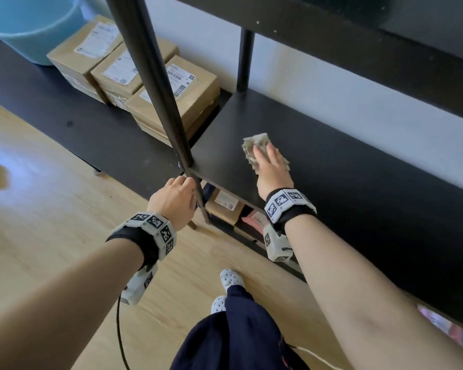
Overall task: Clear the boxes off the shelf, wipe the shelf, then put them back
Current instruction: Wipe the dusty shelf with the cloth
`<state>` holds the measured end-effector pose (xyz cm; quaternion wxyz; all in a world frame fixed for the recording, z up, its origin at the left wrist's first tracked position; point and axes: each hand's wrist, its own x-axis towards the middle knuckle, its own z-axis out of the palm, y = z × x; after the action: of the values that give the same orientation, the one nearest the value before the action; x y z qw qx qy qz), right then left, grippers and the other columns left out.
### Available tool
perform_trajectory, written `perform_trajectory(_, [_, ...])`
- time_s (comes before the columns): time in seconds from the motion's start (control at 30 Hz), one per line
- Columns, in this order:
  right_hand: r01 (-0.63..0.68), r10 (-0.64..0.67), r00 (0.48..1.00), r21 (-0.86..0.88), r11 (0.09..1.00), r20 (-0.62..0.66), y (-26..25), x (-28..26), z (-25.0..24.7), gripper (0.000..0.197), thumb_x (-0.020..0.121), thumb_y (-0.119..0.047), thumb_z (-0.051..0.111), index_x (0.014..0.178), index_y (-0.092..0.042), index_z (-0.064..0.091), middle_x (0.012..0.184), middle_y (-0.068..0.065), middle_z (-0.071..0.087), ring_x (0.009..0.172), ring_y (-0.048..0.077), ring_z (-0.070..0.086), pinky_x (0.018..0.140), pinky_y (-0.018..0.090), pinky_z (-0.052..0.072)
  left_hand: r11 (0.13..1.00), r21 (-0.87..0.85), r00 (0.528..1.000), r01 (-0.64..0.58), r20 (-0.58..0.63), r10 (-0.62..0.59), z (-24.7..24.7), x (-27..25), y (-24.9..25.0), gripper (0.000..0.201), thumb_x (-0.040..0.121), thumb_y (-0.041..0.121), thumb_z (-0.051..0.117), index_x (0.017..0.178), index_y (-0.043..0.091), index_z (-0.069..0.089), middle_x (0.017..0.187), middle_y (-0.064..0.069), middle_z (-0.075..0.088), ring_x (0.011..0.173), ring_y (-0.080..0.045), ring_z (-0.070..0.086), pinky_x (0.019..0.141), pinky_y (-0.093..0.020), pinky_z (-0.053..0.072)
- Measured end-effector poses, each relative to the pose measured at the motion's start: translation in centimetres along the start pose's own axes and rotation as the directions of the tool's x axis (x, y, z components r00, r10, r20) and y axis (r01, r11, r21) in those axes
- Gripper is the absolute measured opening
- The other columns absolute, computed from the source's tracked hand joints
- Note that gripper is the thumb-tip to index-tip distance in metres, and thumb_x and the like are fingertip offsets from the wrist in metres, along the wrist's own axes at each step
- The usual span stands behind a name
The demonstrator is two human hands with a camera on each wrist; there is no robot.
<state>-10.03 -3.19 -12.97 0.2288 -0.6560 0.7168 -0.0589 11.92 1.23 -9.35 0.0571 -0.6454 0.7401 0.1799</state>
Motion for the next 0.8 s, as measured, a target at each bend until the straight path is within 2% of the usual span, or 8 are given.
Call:
perform_trajectory(0.1, [-0.14,0.135,0.984,-0.031,0.99,-0.12,3.4,-3.1,-0.3,0.073,0.092,-0.001,0.046,0.152,-0.026,0.014,0.162,0.002,0.002,0.149,0.022,0.007,0.12,0.037,0.014,1.0,-0.011,1.0,0.014,0.0,-0.014,-0.4,-0.1,0.0,0.03,0.097,0.022,0.036,0.122,0.013,0.05,0.119,-0.005,0.055,0.114,-0.024,0.049,0.079,-0.04,0.051])
perform_trajectory(0.17, [-0.141,0.132,0.978,-0.045,0.989,-0.159,3.3,-5.8,1.0,0.075,0.09,-0.008,0.055,0.152,-0.021,0.016,0.162,0.005,0.006,0.149,0.023,0.009,0.12,0.037,0.014,1.0,-0.021,1.0,0.004,-0.013,-0.004,-0.7,0.1,0.4,0.028,0.097,0.021,0.037,0.12,0.012,0.051,0.118,-0.006,0.056,0.112,-0.026,0.05,0.077,-0.041,0.05])
perform_trajectory(0.23, [-0.073,0.059,0.981,-0.067,0.995,-0.183,1.7,-7.3,2.6,0.082,0.085,-0.018,0.067,0.152,-0.02,0.019,0.161,0.006,0.011,0.149,0.024,0.012,0.119,0.037,0.015,1.0,-0.024,1.0,-0.015,-0.024,0.015,-1.0,0.4,1.1,0.027,0.097,0.019,0.037,0.118,0.011,0.052,0.117,-0.007,0.056,0.112,-0.026,0.05,0.077,-0.041,0.05])
perform_trajectory(0.37, [0.186,-0.198,0.976,-0.12,0.975,-0.09,-3.3,-5.4,4.3,0.067,0.093,-0.01,0.048,0.152,-0.02,0.017,0.161,0.005,0.012,0.148,0.026,0.012,0.121,0.037,0.013,0.999,-0.012,0.999,-0.035,-0.014,0.035,-1.6,0.9,2.6,0.028,0.097,0.021,0.035,0.118,0.012,0.052,0.119,-0.006,0.055,0.114,-0.024,0.049,0.08,-0.042,0.051])
perform_trajectory(0.43, [0.267,-0.273,0.961,-0.111,0.957,-0.044,-5.4,-3.6,4.1,0.064,0.094,-0.011,0.047,0.151,-0.02,0.02,0.161,0.006,0.014,0.147,0.026,0.015,0.121,0.038,0.017,0.999,0.005,0.999,-0.034,-0.012,0.034,-1.6,1.1,2.7,0.029,0.097,0.021,0.036,0.12,0.014,0.052,0.122,-0.004,0.054,0.117,-0.023,0.048,0.082,-0.04,0.051])
perform_trajectory(0.53, [0.314,-0.32,0.945,-0.085,0.946,-0.067,-6.2,-1.8,3.7,0.062,0.092,-0.011,0.052,0.148,-0.019,0.029,0.159,0.007,0.021,0.143,0.025,0.025,0.116,0.039,0.026,1.0,0.015,1.0,-0.016,-0.004,0.016,-1.6,1.4,2.2,0.031,0.097,0.025,0.038,0.123,0.016,0.051,0.125,-0.002,0.054,0.118,-0.023,0.048,0.084,-0.04,0.051])
perform_trajectory(0.7, [0.151,-0.146,0.976,0.02,0.988,-0.16,-4.8,-3.5,3.6,0.048,0.095,-0.019,0.049,0.142,-0.018,0.041,0.151,0.01,0.034,0.134,0.026,0.037,0.106,0.038,0.037,1.0,0.016,1.0,-0.018,0.016,0.018,-1.5,1.6,0.4,0.029,0.096,0.02,0.037,0.122,0.017,0.05,0.121,-0.004,0.054,0.113,-0.024,0.05,0.079,-0.042,0.052])
perform_trajectory(0.8, [0.103,-0.095,0.98,0.036,0.994,-0.178,-6.2,-3.6,4.2,0.053,0.091,-0.014,0.055,0.142,-0.015,0.041,0.151,0.01,0.035,0.131,0.027,0.038,0.106,0.039,0.039,0.997,0.025,0.998,-0.068,0.018,0.067,-1.8,2.3,-0.7,0.028,0.097,0.021,0.036,0.119,0.015,0.051,0.118,-0.004,0.055,0.111,-0.023,0.05,0.078,-0.04,0.052])
